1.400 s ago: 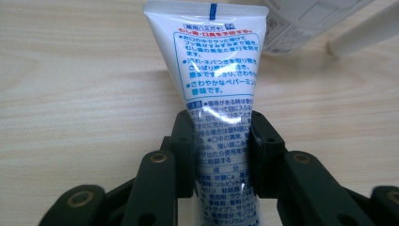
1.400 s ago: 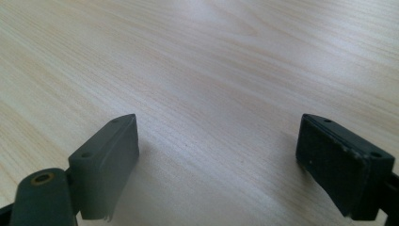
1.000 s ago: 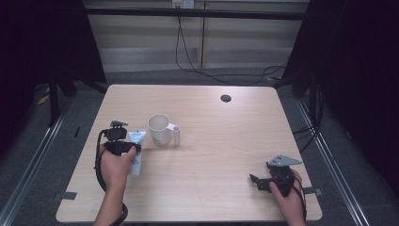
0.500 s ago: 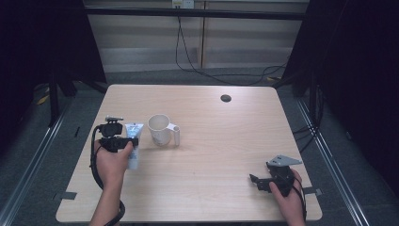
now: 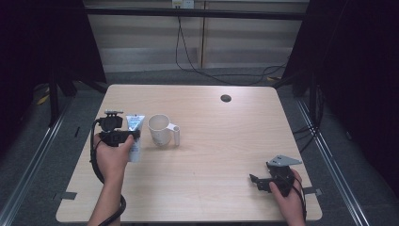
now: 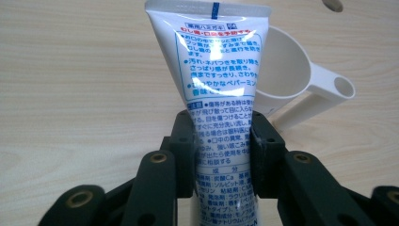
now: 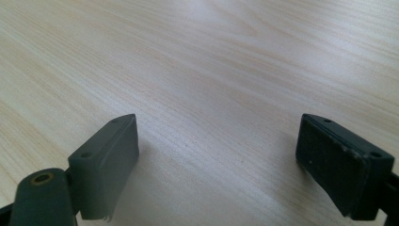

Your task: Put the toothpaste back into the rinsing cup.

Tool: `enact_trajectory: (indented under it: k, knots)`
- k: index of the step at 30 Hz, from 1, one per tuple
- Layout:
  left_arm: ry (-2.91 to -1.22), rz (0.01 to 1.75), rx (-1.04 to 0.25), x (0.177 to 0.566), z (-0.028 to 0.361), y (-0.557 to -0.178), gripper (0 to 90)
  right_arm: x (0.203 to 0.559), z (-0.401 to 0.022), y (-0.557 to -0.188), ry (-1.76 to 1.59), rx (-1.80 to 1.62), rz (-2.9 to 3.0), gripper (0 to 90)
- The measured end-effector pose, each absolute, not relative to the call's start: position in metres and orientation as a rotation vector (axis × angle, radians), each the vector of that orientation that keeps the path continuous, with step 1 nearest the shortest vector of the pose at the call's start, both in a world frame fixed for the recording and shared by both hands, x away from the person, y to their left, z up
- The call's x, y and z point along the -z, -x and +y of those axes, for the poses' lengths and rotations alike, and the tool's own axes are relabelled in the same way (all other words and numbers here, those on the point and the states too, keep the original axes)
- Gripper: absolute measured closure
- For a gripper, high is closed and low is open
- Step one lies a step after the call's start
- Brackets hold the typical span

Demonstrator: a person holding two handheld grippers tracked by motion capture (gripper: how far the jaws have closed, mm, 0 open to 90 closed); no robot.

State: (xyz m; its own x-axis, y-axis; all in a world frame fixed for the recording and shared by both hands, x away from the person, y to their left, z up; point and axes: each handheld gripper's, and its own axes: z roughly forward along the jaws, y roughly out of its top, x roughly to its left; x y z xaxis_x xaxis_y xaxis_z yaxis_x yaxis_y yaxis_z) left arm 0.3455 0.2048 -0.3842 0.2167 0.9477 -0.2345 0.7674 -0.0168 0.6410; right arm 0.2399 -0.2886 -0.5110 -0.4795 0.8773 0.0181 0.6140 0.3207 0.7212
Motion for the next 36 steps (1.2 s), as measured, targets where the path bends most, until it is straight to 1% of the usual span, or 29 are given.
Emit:
enact_trajectory:
  k: [8,17,36]
  knots:
    - [-1.82,1.557,-0.372,0.376,0.199,-0.349,67.7,0.511,-0.288,-0.24,-1.329,-0.958,2.215,13.2]
    - [-1.826,1.531,-0.369,0.373,0.193,-0.353,67.6,0.511,-0.289,-0.24,-1.325,-0.958,2.215,13.3]
    - [-1.817,1.466,-0.41,0.361,0.18,-0.364,67.6,0.511,-0.289,-0.24,-1.326,-0.959,2.215,13.3]
